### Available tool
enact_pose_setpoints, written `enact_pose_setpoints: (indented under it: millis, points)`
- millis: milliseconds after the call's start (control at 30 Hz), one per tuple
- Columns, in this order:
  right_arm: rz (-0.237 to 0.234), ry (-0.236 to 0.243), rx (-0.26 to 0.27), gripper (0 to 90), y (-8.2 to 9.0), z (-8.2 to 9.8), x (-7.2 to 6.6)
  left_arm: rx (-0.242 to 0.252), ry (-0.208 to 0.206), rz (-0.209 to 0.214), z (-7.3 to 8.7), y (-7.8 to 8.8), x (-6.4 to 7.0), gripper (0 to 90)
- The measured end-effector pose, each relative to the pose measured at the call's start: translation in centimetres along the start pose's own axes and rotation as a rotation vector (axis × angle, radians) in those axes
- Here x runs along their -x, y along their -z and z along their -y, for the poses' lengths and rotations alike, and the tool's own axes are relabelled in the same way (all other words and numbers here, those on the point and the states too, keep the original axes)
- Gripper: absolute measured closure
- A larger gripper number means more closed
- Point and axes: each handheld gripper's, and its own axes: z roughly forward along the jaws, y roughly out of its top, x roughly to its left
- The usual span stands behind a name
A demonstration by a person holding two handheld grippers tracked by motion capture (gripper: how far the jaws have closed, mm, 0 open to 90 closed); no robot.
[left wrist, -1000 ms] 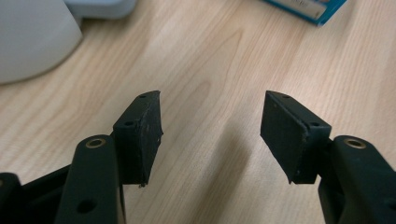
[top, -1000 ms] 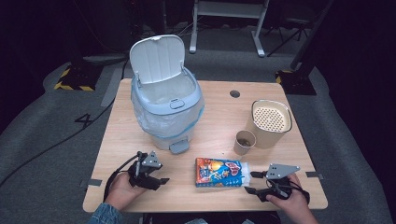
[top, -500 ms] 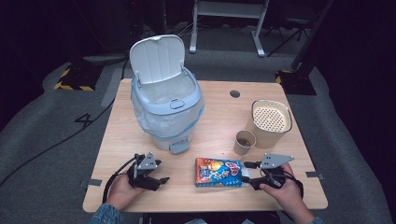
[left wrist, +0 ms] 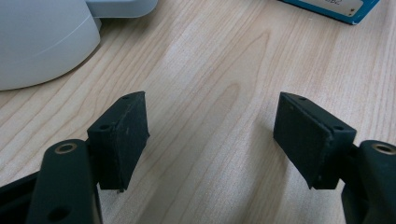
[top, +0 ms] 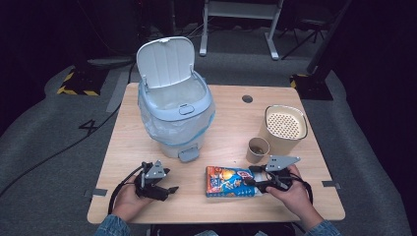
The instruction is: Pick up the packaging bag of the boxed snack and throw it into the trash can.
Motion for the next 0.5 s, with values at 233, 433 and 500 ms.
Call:
enact_pose_setpoints:
  millis: [233,433,500]
  points:
    - [-0.083,0.018,-0.024,74.8,-0.7,0.1,0.2,-0.001,0.001,-0.003,0.0,0.0,0.0,26.7]
    - [-0.072,0.047,-0.027,87.7,-0.5,-0.3,-0.5,-0.001,0.002,-0.003,0.0,0.0,0.0,26.6]
    - [-0.068,0.040,-0.023,88.3,-0.2,-0.6,-0.7,-0.001,0.002,-0.003,0.0,0.0,0.0,26.6]
